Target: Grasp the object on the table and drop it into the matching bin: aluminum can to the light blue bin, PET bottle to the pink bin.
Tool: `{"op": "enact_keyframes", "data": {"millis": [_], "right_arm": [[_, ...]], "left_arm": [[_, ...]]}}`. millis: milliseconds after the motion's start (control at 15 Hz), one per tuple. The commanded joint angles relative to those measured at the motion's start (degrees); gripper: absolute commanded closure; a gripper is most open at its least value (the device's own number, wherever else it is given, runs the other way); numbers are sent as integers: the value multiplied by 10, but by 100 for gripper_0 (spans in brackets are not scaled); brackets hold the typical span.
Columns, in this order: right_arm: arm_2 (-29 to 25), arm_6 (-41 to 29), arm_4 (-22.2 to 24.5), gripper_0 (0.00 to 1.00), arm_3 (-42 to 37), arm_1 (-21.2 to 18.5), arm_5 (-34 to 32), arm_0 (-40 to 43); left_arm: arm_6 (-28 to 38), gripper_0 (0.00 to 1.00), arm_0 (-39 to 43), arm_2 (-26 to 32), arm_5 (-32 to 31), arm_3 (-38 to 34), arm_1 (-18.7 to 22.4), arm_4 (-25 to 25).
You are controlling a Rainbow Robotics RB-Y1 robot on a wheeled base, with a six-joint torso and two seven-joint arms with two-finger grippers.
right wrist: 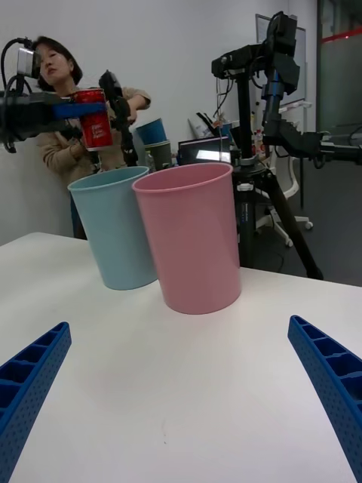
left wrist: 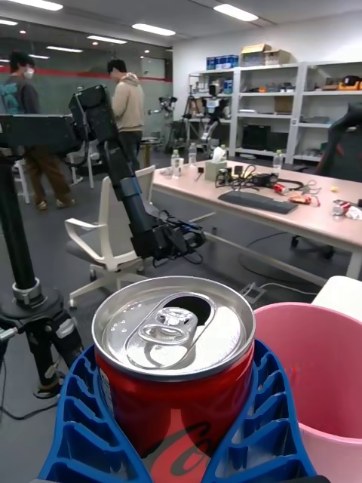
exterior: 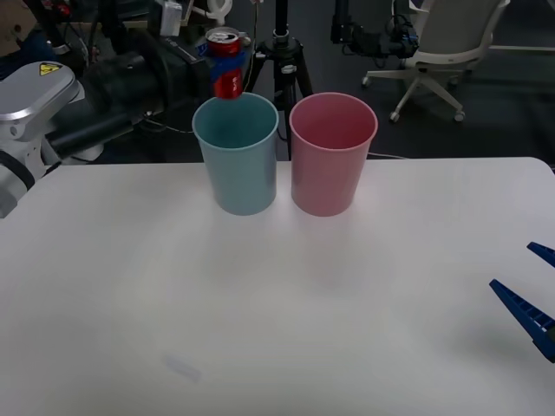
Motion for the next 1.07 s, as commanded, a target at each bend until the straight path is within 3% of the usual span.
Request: {"op": "enact_keyframes", "data": {"millis": [67, 333, 400, 467, 1067], "right_arm": [[0, 0, 0, 0, 0, 0, 0, 0], [0, 0, 0, 0, 0, 0, 0, 0], [0, 0, 0, 0, 0, 0, 0, 0], [0, 0, 0, 0, 0, 0, 0, 0], [0, 0, 0, 0, 0, 0, 0, 0]], "left_arm": [[5, 100, 0, 0, 9, 6, -10, -12], [10, 96, 0, 0, 8, 6, -12, -17], [10, 40, 0, 0, 9, 6, -12, -17], [11, 0, -1, -1, 9, 6, -12, -18], [10, 0, 0, 0, 2, 5, -17, -17]]}}
